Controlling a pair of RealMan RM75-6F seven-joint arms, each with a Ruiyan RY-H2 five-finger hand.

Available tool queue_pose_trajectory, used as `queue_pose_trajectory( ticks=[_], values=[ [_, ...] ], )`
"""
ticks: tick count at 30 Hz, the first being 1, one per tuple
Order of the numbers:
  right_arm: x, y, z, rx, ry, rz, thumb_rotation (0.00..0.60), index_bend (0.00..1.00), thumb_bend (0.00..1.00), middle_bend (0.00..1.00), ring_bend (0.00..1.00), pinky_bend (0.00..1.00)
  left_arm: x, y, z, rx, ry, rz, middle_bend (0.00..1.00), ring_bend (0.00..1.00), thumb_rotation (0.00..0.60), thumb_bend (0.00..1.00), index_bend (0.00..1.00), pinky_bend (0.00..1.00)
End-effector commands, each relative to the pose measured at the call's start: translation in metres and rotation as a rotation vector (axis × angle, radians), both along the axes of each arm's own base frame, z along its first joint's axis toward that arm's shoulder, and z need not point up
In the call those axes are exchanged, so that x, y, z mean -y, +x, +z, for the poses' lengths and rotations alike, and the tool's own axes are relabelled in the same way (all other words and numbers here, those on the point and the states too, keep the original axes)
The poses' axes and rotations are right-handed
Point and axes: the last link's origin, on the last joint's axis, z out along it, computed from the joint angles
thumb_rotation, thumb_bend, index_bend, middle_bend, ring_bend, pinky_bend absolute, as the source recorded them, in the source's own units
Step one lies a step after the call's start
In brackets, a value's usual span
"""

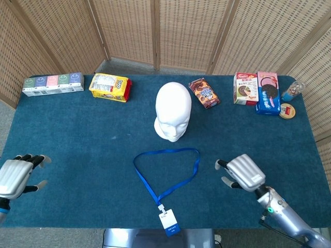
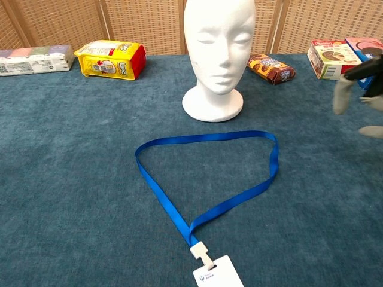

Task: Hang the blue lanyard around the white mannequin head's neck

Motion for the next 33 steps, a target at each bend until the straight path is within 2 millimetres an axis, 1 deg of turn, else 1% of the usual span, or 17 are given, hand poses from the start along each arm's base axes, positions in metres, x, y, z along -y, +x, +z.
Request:
queue_pose_trajectory(
  ticks=[1,2,6,8,10,12,27,33],
  values=[
    [0.013,0.016,-0.016,-0.013,0.034,0.030,0.600,0.42,0.33,0.89,1.00,1.00,-0.004,0.002,0.000,-0.005,-0.002,-0.001,0.48,0.42,0.595,0.18,0.35,0.43],
    [0.015,0.019,-0.019,-0.014,0.048,0.031,0.597,0.42,0.33,0.90,1.00,1.00,-0.005,0.002,0.000,-0.008,-0.004,-0.002,0.48,0.42,0.597,0.18,0.35,0.43],
    [0.024,0.025,-0.030,-0.036,0.078,0.046,0.543,0.42,0.32,0.91,1.00,1.00,-0.010,0.005,-0.003,-0.016,-0.016,-0.006,0.48,0.42,0.595,0.18,0.35,0.43],
    [0.029,0.027,-0.036,-0.046,0.087,0.055,0.541,0.42,0.33,0.92,1.00,1.00,-0.013,0.006,-0.005,-0.020,-0.022,-0.011,0.48,0.42,0.596,0.18,0.35,0.43],
    [0.034,0.032,-0.047,-0.061,0.102,0.078,0.544,0.43,0.34,0.92,1.00,1.00,-0.021,0.011,-0.006,-0.033,-0.029,-0.031,0.48,0.42,0.597,0.18,0.35,0.43],
    [0.037,0.033,-0.053,-0.068,0.108,0.086,0.546,0.43,0.34,0.93,1.00,1.00,-0.024,0.014,-0.007,-0.041,-0.034,-0.045,0.48,0.42,0.598,0.18,0.35,0.43],
    [0.051,0.032,-0.066,-0.112,0.095,0.124,0.551,0.43,0.34,0.97,1.00,1.00,-0.031,0.026,-0.014,-0.060,-0.059,-0.084,0.48,0.43,0.597,0.18,0.35,0.43],
    [0.063,0.030,-0.071,-0.168,0.072,0.147,0.550,0.43,0.34,0.98,1.00,1.00,-0.033,0.029,-0.015,-0.070,-0.067,-0.091,0.48,0.43,0.596,0.18,0.35,0.43]
  ],
)
